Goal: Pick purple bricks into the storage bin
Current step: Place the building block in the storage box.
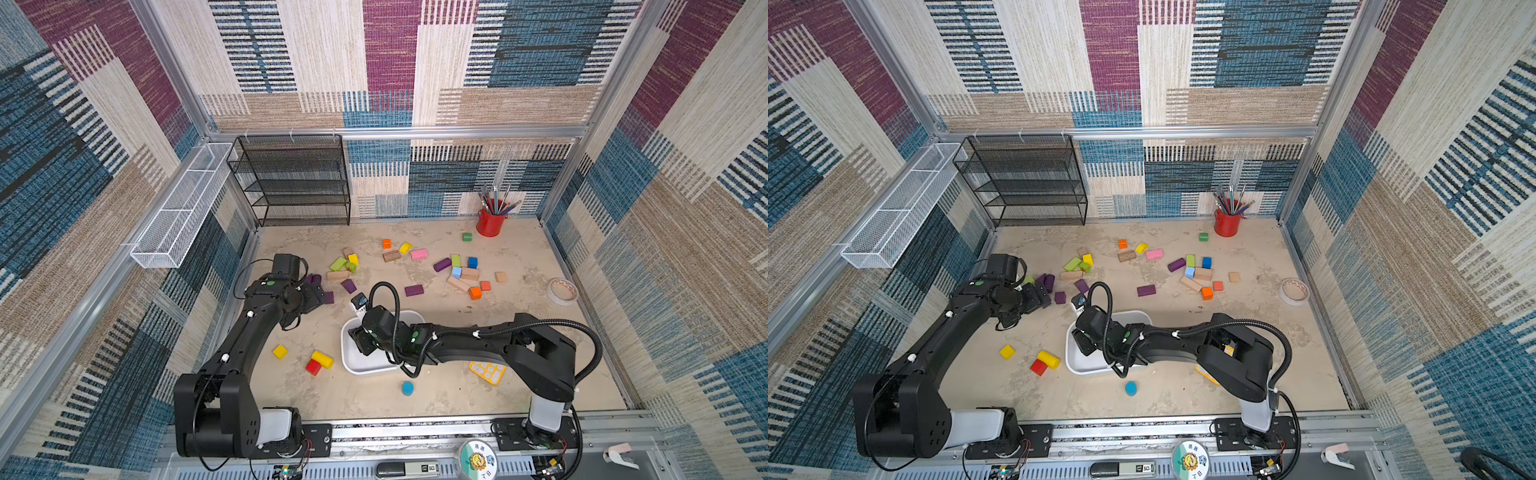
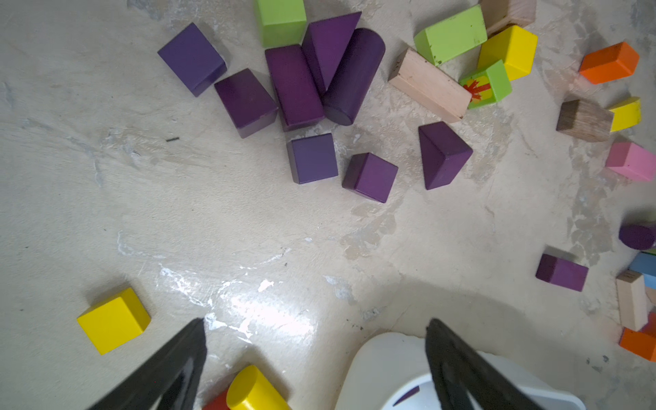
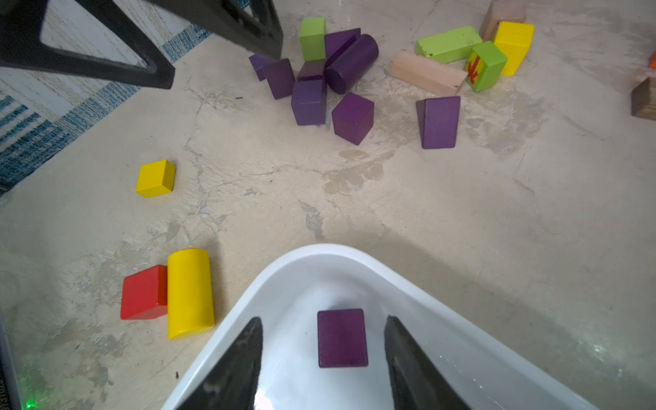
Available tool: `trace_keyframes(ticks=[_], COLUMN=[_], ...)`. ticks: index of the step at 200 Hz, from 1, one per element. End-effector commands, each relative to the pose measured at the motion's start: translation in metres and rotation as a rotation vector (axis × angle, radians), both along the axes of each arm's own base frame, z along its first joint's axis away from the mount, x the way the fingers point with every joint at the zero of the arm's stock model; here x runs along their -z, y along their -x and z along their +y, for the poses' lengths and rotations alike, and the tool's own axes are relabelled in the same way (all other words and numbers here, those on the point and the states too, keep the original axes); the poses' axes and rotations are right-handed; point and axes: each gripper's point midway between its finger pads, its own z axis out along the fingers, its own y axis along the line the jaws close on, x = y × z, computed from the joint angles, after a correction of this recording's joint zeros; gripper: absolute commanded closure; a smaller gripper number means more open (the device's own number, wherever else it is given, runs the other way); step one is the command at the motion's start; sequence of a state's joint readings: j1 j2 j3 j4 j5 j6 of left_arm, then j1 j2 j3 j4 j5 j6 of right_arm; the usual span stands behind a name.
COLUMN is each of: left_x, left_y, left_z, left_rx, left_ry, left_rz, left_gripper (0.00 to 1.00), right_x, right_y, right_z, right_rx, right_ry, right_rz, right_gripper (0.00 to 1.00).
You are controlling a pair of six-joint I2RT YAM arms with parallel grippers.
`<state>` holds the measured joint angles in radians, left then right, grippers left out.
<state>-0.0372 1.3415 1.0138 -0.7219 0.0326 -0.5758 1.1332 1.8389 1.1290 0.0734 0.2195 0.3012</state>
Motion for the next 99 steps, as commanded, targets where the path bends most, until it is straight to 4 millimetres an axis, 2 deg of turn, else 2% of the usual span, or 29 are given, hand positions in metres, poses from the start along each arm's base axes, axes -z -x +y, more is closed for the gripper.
trace_keyframes(ticks=[1, 38, 69, 99], left_x=[-0.001, -0.003, -0.004, 0.001], left_y=[0.001, 0.002, 0.003, 0.007], left_z=[0.003, 0.009, 0.021, 0.035], left_rx=[-0.017, -0.031, -0.056, -0.086], left_ry=[-0.006, -0.033, -0.084, -0.155], left_rz=[0.009, 0.002, 0.003, 0.034], left_gripper=[0.01, 0.01, 0.01, 0.03], right_x=[-0.022, -0.031, -0.046, -0.056], right_y=[-0.001, -0.001, -0.001, 0.0], right_z=[0.002, -0.01, -0.025, -0.041], right_rx=[-0.008, -0.011, -0.005, -0.03], right_ry=[-0.062, -0.042, -0.038, -0.004], right_rz=[-0.051, -0.105, -0.18, -0.284], right_gripper=[0.4, 0.38, 0.34, 0.35])
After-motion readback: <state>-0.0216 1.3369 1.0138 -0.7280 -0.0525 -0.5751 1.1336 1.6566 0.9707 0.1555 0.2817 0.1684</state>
